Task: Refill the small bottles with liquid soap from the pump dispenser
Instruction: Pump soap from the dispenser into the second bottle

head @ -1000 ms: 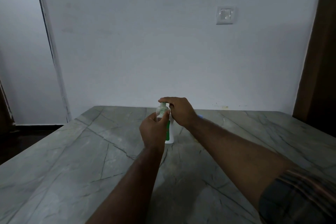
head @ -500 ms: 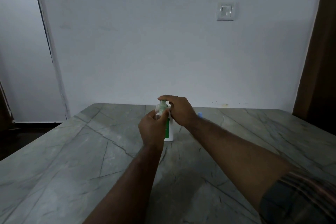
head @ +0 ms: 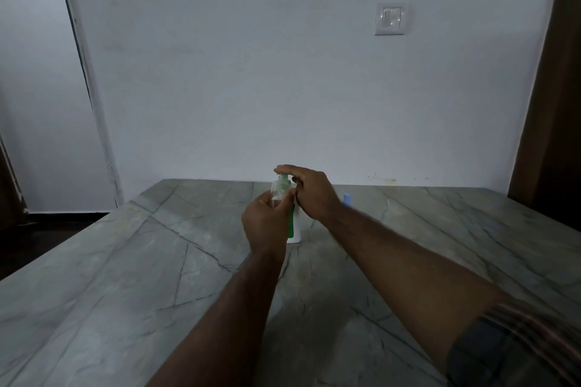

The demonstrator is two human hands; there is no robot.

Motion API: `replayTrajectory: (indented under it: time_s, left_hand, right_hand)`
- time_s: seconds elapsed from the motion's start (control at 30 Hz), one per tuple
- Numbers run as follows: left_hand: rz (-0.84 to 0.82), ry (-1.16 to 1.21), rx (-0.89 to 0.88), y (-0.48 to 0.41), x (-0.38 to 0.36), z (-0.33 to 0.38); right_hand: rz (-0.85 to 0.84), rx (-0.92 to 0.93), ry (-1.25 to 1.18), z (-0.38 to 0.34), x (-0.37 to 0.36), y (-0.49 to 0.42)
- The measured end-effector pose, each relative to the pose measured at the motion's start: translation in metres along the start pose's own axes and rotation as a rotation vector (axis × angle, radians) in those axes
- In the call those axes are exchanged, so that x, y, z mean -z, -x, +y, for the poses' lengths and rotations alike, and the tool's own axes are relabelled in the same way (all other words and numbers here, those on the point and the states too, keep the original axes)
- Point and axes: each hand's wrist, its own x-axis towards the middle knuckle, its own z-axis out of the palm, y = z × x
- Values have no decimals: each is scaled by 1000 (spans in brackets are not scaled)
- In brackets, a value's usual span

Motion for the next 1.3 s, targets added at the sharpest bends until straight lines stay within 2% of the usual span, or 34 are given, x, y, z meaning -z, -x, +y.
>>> replayTrajectory:
  time_s: [0.17, 0.47, 0.67, 0.9, 1.17, 1.3]
  left_hand:
    - [10, -11, -6, -4, 0, -1]
    - [-8, -29, 3, 0, -3, -2]
    - [-13, -26, 1, -3, 0, 2]
    - [-14, 0, 25, -3, -2, -2]
    - [-14, 9, 26, -3, -1, -1]
    - [-16, 10, 37, -4, -1, -1]
  right_hand:
    - [-79, 47, 126, -4, 10, -10]
    - [-2, 7, -25, 3, -2, 3]
    - [-85, 48, 102, -2, 11, -8]
    - [-15, 28, -16, 3, -1, 3]
    - [-99, 97, 106, -4, 13, -4]
    - [-63, 79, 77, -5, 11, 1]
